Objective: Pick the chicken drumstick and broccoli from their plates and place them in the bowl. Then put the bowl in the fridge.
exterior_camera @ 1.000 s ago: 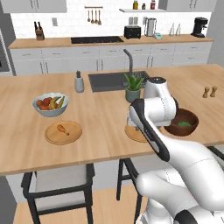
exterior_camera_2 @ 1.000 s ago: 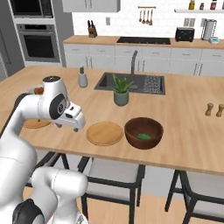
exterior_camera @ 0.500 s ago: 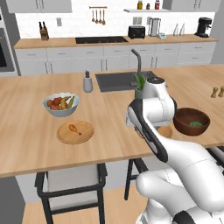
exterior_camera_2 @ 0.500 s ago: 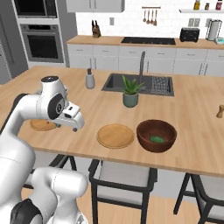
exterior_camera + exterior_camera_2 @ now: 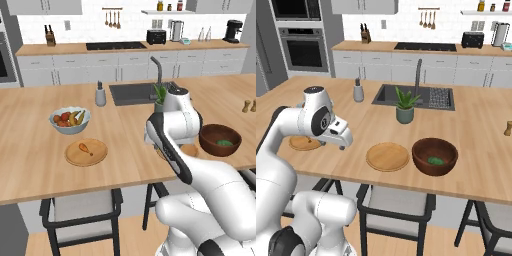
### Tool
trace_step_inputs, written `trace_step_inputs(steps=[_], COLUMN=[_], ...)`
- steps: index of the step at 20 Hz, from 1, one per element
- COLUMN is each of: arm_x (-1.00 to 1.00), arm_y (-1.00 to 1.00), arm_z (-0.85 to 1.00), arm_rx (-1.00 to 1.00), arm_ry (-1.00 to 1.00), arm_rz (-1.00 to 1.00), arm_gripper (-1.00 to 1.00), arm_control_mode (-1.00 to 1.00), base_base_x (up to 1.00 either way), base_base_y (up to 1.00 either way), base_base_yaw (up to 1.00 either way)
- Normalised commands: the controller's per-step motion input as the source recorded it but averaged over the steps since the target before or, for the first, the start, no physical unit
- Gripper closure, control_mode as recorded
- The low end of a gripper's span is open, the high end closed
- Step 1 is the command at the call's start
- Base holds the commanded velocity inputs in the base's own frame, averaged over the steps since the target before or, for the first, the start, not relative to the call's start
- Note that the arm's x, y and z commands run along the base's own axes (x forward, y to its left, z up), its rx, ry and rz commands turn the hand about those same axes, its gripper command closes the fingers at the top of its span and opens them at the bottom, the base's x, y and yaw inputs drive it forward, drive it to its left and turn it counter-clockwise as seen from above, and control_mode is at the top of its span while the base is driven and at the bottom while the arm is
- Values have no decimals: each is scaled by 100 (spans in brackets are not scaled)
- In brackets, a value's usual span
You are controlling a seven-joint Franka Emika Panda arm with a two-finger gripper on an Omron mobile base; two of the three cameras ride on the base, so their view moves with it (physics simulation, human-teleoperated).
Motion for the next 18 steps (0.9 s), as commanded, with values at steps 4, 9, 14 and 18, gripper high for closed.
trace_step_inputs(steps=[4, 9, 14, 18], arm_x=[42, 88, 98, 90], arm_y=[28, 99, 100, 96], arm_z=[0, -12, -3, -23], arm_rx=[0, 0, 1, 0], arm_ry=[0, 2, 13, 13], arm_rz=[2, 27, 28, 20], arm_gripper=[-100, -100, -100, -100], arm_control_mode=[-100, -100, -100, -100], base_base_x=[12, 0, 0, 0], base_base_y=[0, 0, 0, 0], base_base_yaw=[0, 0, 0, 0])
